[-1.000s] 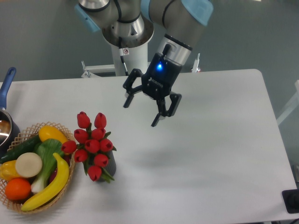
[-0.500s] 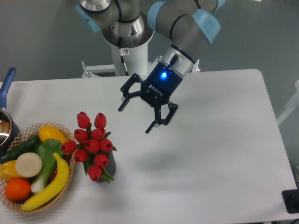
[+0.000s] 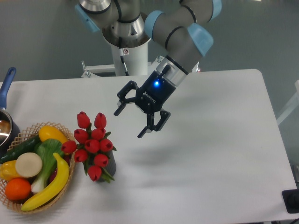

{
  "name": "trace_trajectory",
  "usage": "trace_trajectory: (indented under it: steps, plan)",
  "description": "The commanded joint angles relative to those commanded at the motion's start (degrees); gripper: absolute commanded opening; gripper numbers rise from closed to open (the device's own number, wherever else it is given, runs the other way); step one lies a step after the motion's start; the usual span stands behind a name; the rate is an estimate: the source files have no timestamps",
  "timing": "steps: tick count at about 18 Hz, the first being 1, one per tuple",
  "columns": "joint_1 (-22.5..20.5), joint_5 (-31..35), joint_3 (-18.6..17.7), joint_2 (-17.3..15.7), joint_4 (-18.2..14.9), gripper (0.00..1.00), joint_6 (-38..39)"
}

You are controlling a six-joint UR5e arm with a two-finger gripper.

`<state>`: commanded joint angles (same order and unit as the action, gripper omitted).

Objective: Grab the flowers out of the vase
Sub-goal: 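Move the open gripper down toward the red tulip bouquet, then lower the open gripper around the tulip stems above the vase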

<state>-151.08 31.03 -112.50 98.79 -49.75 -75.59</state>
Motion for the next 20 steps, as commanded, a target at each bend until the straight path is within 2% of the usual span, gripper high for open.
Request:
trace_trajectory:
  steps: [3,6,8,20]
  plan:
    - [1.41,0.09,0.96,1.84,0.44,1.0,-0.09]
    - [2.98,0.09,2.72,4.48,3.25,1.0,-0.09]
    - [3.77,0.09,3.77,6.15,3.78,1.0,-0.09]
    - [6.5,0.26,4.22,7.21,4.13,1.0,-0.26]
